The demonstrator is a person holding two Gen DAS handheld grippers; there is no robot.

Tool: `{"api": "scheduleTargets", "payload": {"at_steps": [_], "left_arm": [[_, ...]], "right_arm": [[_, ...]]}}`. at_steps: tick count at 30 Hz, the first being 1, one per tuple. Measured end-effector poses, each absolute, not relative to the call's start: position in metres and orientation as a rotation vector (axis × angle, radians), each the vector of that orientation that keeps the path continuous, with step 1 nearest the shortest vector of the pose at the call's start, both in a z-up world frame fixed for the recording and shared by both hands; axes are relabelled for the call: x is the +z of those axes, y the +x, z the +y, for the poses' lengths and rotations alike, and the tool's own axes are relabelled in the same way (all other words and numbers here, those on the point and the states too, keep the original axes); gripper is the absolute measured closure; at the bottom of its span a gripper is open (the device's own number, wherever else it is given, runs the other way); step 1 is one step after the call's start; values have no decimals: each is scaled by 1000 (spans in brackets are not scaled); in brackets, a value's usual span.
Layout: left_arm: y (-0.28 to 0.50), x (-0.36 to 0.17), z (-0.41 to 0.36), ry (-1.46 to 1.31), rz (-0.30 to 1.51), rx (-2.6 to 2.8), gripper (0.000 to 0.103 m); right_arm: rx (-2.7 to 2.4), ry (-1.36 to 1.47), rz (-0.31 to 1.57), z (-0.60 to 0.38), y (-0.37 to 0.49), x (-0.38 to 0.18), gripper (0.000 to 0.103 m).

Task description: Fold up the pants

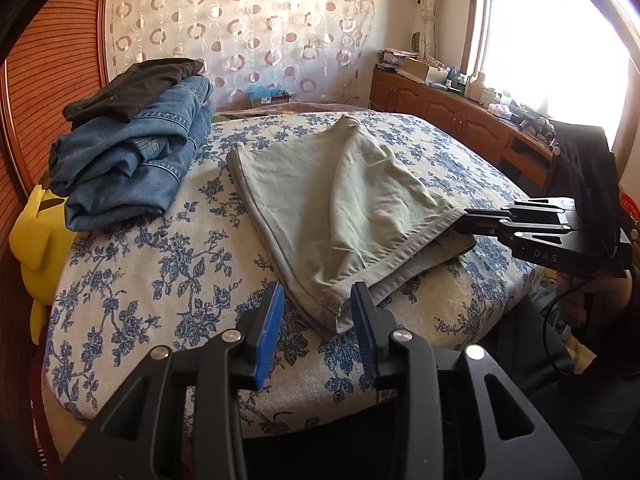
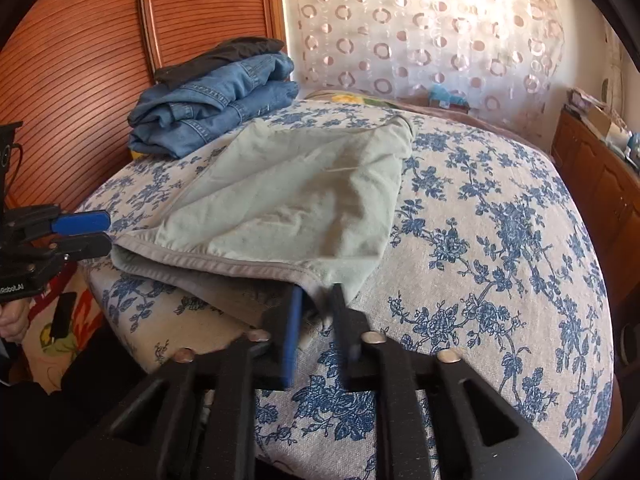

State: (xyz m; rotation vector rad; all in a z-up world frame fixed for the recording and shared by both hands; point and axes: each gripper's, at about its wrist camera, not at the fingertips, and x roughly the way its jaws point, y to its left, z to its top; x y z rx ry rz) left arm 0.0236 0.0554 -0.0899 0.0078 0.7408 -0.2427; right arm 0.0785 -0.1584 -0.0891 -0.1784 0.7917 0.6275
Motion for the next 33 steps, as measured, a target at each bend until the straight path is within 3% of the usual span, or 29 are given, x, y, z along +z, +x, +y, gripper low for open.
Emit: {"api": "scheduleTargets", "payload": {"at_steps": [4, 22, 25, 31, 33], "left_arm": [[26, -89, 57, 4, 743, -233, 69], [62, -93, 51, -11, 758, -249, 69], [63, -100, 47, -2, 779, -252, 69], [61, -111, 46, 7, 815, -249, 69], [61, -115, 47, 7, 826, -245, 69]], "right_arm": [[653, -168, 777, -164, 69, -84, 103], [635, -127, 800, -187, 59, -84, 103], [629, -128, 784, -189, 57, -77, 100], [634, -127, 737, -180, 61, -62, 81], [642, -131, 732, -174, 66, -62, 80]]}}
